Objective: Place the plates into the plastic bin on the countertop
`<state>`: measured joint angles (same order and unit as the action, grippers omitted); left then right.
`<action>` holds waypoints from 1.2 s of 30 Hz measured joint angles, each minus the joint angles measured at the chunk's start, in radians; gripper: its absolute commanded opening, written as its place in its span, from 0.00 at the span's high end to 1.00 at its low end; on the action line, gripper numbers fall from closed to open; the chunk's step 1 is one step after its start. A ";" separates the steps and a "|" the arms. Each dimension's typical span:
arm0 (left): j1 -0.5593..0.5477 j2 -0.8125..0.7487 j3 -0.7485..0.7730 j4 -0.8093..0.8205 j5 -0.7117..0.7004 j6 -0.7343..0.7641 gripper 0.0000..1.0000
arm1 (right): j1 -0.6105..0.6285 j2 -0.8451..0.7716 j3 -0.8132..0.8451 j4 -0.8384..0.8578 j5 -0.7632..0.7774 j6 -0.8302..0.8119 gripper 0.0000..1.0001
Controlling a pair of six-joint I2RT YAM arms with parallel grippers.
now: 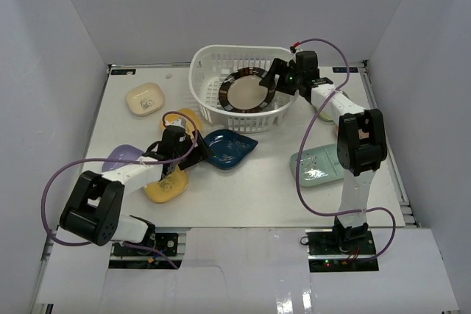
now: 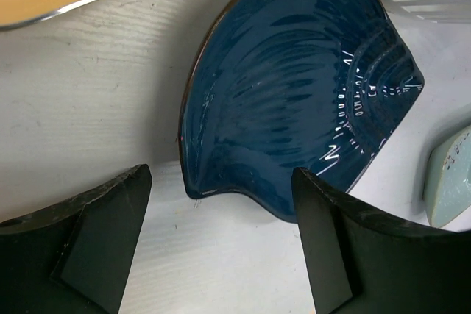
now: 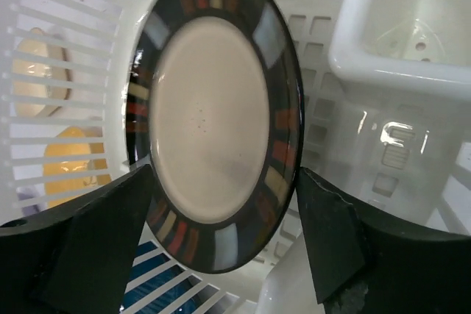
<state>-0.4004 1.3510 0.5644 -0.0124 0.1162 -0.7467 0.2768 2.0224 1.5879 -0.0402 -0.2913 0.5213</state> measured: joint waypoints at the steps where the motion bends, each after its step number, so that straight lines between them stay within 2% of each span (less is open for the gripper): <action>1: 0.000 0.016 0.004 0.012 0.000 -0.002 0.15 | 0.005 0.000 0.000 -0.006 0.010 -0.015 0.14; 2: 0.000 0.031 0.007 0.022 0.000 -0.003 0.16 | 0.013 0.000 0.000 -0.012 0.028 -0.034 0.08; 5: 0.000 0.074 0.009 0.063 0.002 -0.016 0.24 | 0.036 -0.006 -0.002 -0.021 0.065 -0.077 0.02; 8: 0.001 0.113 0.025 0.098 0.004 -0.025 0.37 | 0.057 -0.053 -0.041 -0.019 0.083 -0.105 0.03; 12: 0.002 0.136 0.027 0.121 0.000 -0.028 0.51 | 0.079 -0.200 -0.143 0.014 0.075 -0.117 0.08; 14: 0.002 0.137 0.025 0.121 -0.006 -0.027 0.63 | 0.087 -0.294 -0.209 0.048 0.060 -0.117 0.10; 15: 0.003 0.137 0.023 0.117 -0.015 -0.023 0.73 | 0.089 -0.352 -0.256 0.081 0.052 -0.115 0.10; 19: 0.005 0.132 0.014 0.123 -0.024 -0.031 0.97 | 0.090 -0.529 -0.417 0.161 0.026 -0.101 0.10; 20: 0.005 0.126 0.013 0.127 -0.019 -0.036 1.00 | 0.090 -0.568 -0.459 0.171 0.019 -0.097 0.10; 29: -0.001 0.010 -0.033 0.097 0.016 -0.023 1.00 | 0.090 -0.819 -0.724 0.167 -0.023 -0.105 0.09; 36: -0.003 -0.192 -0.067 0.010 0.169 0.012 1.00 | 0.093 -0.930 -0.851 0.086 -0.091 -0.185 0.09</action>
<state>-0.4034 1.1595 0.4973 -0.0029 0.2852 -0.7345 0.3702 1.0927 0.7368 0.0456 -0.3820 0.3367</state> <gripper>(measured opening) 0.038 0.916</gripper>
